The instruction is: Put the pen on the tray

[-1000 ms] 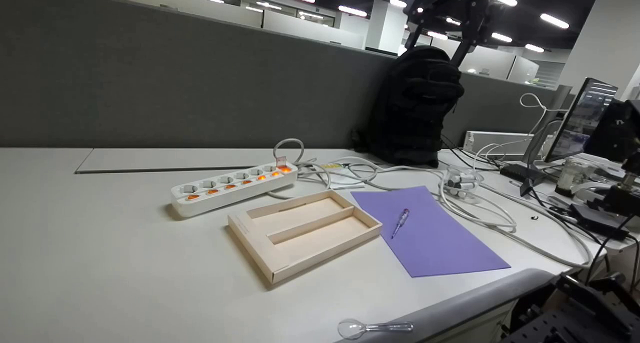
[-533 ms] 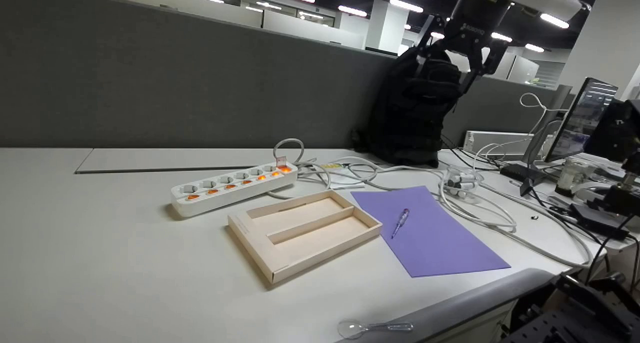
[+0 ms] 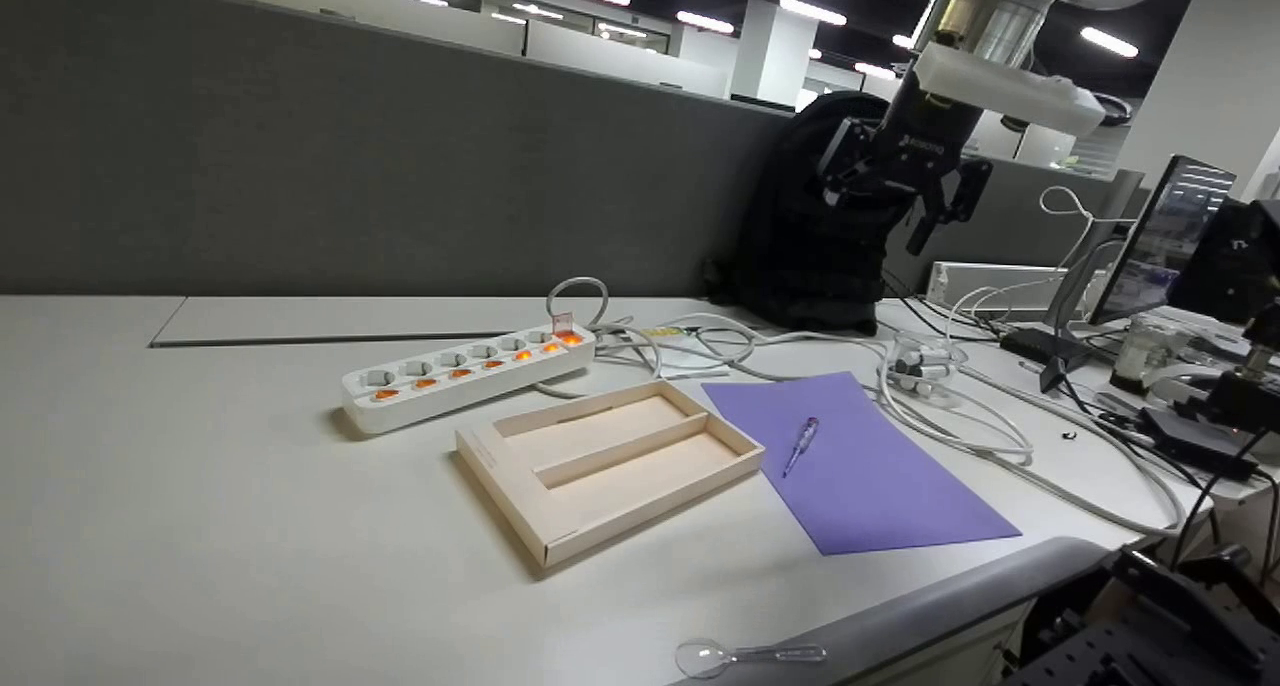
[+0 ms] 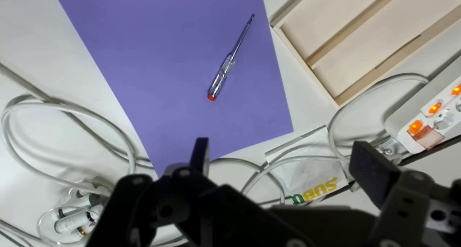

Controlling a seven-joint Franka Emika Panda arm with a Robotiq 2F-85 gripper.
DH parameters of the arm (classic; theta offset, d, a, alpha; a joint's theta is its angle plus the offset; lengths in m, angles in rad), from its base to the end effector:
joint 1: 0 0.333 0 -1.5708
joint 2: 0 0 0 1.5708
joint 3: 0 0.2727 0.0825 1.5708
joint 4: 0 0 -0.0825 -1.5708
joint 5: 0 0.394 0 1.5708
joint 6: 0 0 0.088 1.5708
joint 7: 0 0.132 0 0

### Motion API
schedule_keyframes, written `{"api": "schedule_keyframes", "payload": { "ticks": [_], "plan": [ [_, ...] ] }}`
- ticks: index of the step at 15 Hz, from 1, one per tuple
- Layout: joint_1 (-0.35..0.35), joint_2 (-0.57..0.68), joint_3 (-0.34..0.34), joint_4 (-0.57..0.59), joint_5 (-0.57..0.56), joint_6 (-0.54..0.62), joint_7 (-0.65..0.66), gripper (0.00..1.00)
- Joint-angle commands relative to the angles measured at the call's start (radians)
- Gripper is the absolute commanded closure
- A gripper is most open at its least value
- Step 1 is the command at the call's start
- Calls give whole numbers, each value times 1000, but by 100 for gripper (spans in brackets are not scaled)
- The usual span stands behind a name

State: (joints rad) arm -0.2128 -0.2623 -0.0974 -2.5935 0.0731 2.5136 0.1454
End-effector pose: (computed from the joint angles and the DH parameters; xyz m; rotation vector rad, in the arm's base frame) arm 0.4406 -0.1381 0.2916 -2.9706 0.7741 -0.2860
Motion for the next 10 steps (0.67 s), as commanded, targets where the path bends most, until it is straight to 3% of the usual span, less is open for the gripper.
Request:
{"api": "schedule_keyframes", "payload": {
  "ticks": [1, 7, 10],
  "plan": [
    [5, 91, -12, 25, 15, 19, 76, 0],
    [-2, 197, -27, 28, -10, 25, 203, 0],
    [11, 192, -40, 8, 5, 21, 152, 0]
  ]
}}
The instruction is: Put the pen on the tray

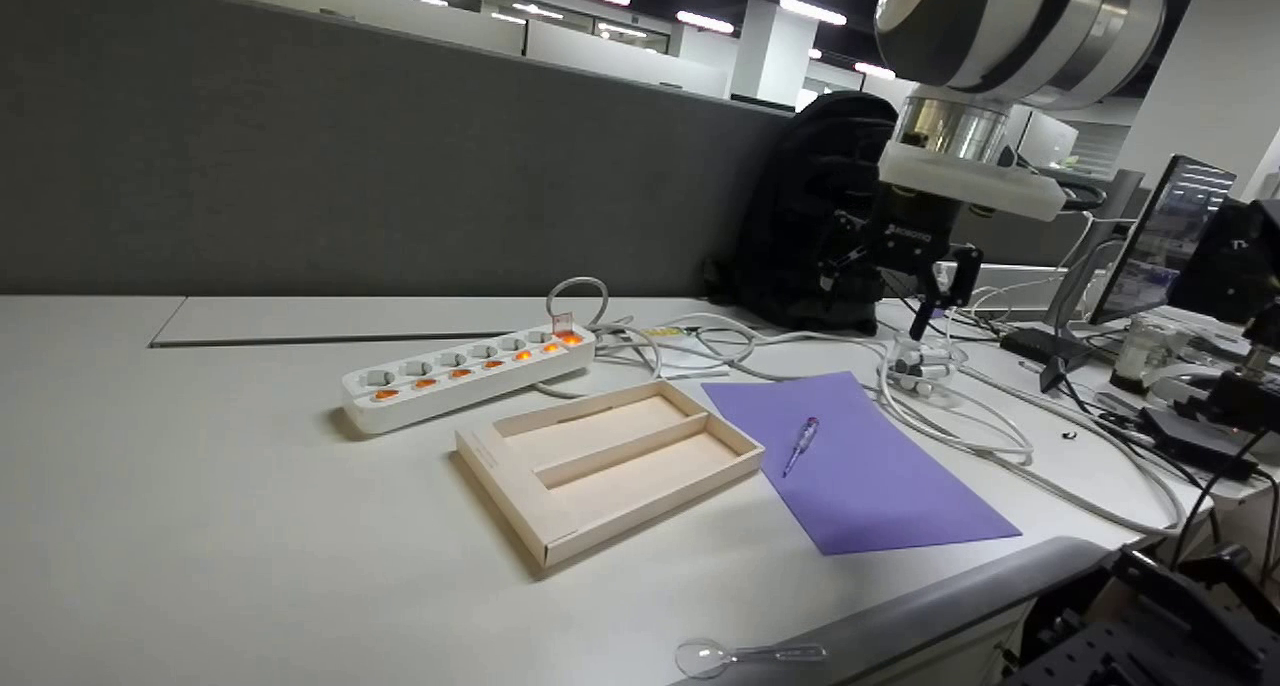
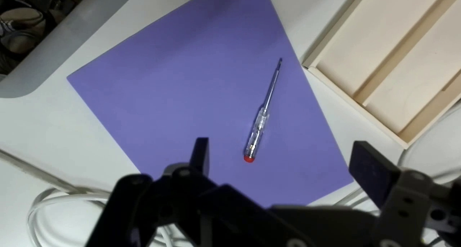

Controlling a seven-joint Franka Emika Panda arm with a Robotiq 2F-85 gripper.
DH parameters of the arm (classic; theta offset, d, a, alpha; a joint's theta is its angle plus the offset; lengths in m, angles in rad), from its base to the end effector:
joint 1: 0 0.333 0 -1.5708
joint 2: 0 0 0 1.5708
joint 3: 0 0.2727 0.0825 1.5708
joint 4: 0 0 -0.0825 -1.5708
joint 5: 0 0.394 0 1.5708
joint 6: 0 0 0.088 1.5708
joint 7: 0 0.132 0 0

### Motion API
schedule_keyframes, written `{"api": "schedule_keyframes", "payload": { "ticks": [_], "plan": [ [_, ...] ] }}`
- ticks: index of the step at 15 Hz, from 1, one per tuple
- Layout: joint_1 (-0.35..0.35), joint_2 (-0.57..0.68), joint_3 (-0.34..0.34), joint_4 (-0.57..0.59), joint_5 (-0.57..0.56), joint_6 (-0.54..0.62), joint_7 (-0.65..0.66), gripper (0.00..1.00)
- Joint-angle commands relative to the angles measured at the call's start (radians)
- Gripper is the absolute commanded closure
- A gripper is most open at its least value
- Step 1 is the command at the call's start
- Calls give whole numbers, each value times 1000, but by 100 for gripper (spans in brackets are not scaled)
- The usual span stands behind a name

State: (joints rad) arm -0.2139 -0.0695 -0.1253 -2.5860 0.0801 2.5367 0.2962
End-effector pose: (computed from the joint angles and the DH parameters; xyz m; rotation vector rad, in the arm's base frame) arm 0.4262 -0.1489 0.2091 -2.8995 1.0595 -0.0317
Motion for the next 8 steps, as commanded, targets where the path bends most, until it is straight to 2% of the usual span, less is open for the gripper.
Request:
{"api": "schedule_keyframes", "payload": {
  "ticks": [1, 5, 8],
  "plan": [
    [12, 5, -16, 1, -2, -3, 2, 0],
    [11, 8, -18, 4, -2, -5, 1, 0],
    [5, 57, -23, 21, -8, 12, 35, 0]
  ]
}}
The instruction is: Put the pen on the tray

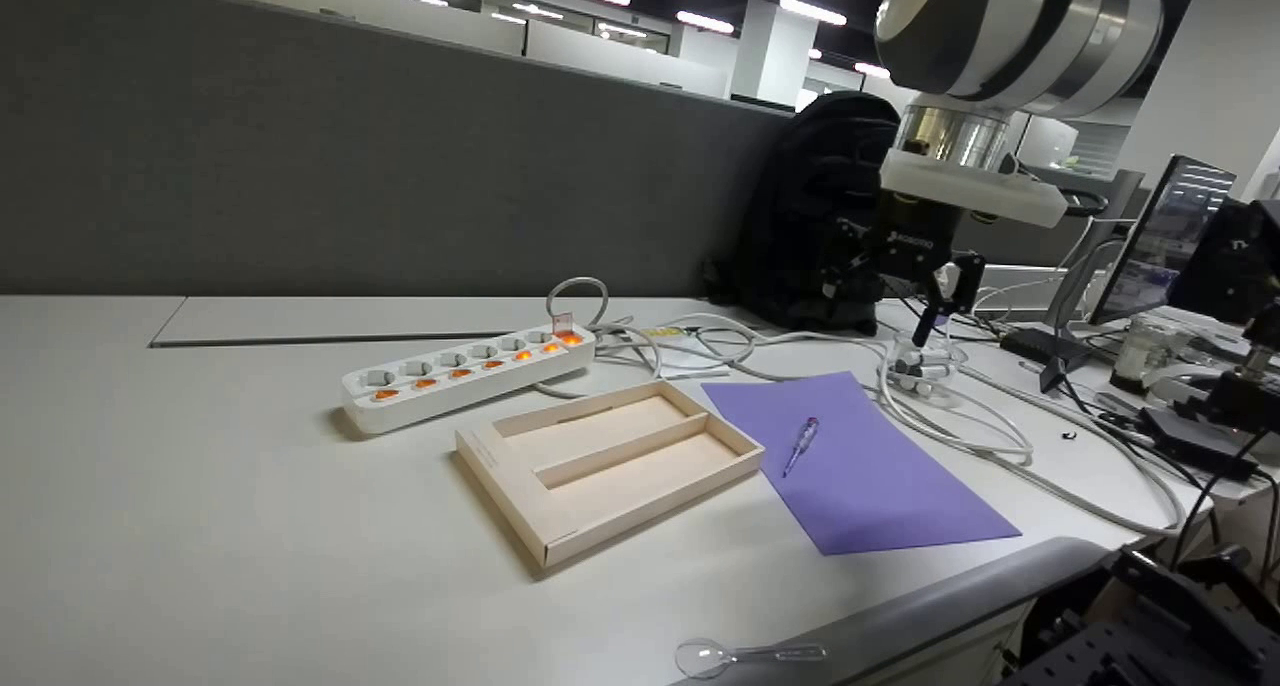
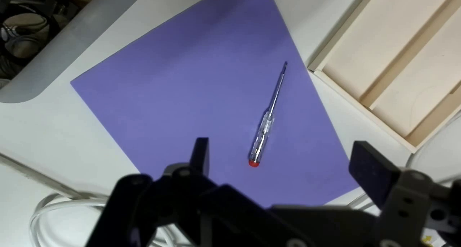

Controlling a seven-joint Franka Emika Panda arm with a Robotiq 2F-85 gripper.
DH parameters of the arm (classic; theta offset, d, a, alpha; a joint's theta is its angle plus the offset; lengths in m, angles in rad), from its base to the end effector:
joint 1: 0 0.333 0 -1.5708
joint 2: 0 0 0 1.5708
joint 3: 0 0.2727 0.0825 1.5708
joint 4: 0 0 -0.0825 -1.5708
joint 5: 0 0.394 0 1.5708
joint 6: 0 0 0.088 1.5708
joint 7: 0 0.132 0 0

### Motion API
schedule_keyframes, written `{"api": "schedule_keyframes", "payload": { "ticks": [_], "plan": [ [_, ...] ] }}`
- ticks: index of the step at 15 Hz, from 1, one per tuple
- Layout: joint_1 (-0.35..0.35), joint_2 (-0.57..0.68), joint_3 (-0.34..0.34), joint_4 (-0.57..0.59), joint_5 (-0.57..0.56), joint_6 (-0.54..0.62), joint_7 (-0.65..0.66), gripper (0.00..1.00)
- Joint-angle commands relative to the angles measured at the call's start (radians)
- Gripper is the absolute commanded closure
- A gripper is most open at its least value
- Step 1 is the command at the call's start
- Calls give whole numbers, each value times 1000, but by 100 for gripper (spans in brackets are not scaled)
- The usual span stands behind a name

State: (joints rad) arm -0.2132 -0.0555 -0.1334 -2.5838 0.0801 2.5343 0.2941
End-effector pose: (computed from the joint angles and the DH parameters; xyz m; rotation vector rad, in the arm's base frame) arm 0.4239 -0.1517 0.2035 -2.8979 1.0680 -0.0103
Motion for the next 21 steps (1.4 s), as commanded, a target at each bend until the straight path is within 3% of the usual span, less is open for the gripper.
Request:
{"api": "schedule_keyframes", "payload": {
  "ticks": [1, 8, 15, 21],
  "plan": [
    [2, 64, -19, 21, -20, 46, 53, 0],
    [27, 220, -53, 59, -4, 219, 115, 0],
    [84, 362, -64, 167, 105, 195, 230, 0],
    [121, 465, -103, 241, 134, 191, 288, 0]
  ]
}}
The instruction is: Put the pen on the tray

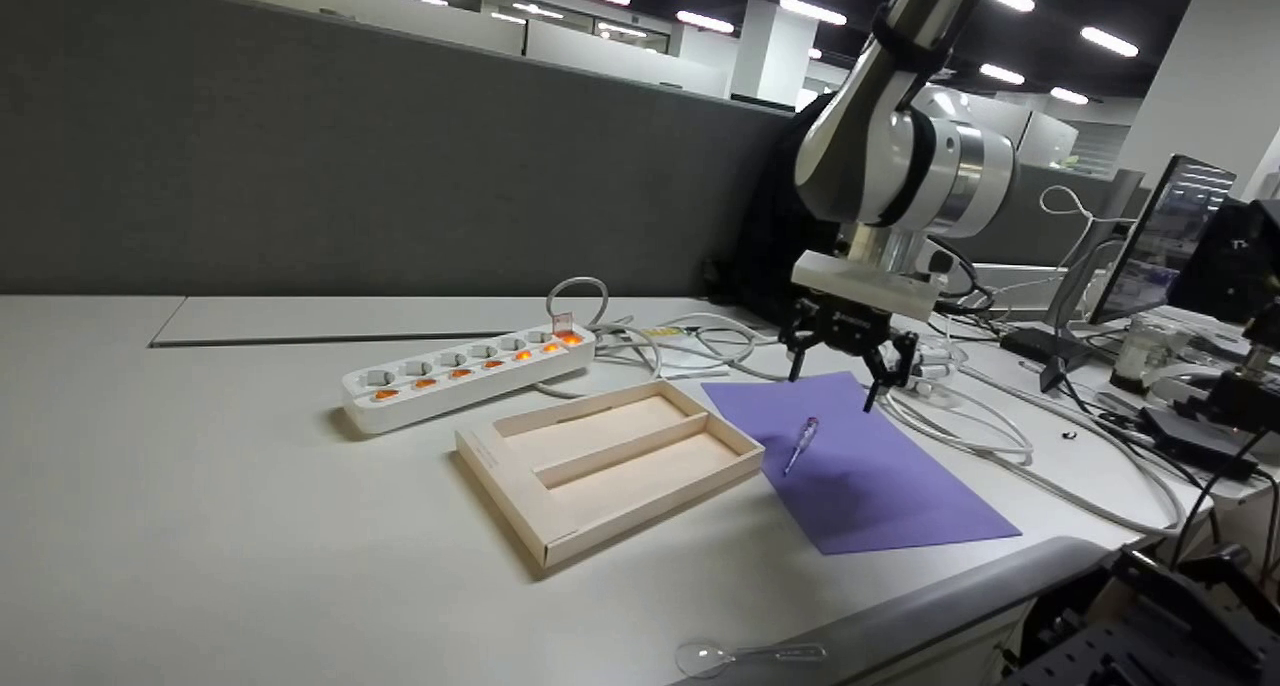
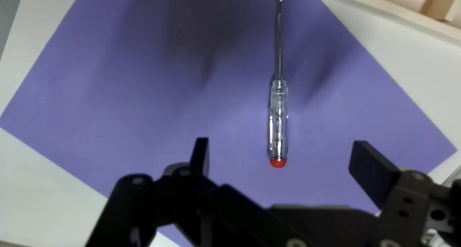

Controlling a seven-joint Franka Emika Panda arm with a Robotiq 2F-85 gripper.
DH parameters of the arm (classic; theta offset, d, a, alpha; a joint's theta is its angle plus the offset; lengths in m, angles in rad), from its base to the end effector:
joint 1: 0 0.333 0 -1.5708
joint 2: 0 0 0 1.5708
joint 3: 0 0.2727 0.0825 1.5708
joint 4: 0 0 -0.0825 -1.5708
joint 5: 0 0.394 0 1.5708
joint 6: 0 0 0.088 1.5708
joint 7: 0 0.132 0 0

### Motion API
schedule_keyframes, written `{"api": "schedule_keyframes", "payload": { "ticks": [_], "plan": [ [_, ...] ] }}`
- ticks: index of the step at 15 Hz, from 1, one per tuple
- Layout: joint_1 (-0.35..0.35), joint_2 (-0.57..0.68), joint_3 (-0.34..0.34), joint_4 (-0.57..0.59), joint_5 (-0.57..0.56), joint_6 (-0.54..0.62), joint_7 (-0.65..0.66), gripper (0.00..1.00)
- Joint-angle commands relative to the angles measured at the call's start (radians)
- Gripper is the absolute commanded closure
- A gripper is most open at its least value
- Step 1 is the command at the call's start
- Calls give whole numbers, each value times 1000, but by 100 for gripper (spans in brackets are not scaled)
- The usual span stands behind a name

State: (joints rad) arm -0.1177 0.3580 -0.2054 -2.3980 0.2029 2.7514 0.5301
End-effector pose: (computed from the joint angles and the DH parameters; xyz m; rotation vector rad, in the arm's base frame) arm 0.4556 -0.1705 0.0972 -2.7296 1.5409 -0.0130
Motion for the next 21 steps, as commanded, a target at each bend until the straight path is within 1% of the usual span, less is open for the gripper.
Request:
{"api": "schedule_keyframes", "payload": {
  "ticks": [1, 5, 10, 11, 12, 13, 14, 18, 21],
  "plan": [
    [28, 64, -34, 62, 12, -29, 49, 0],
    [39, 111, -48, 88, 15, -26, 49, 0],
    [61, 160, -63, 112, 15, 6, 52, 0],
    [64, 168, -64, 115, 18, 16, 54, 25],
    [68, 175, -66, 117, 20, 26, 56, 27],
    [79, 185, -75, 118, 14, 45, 62, 33],
    [86, 192, -80, 119, 15, 58, 64, 42],
    [114, 218, -103, 121, 18, 105, 72, 69],
    [115, 202, -89, 109, 33, 122, 55, 89]
  ]
}}
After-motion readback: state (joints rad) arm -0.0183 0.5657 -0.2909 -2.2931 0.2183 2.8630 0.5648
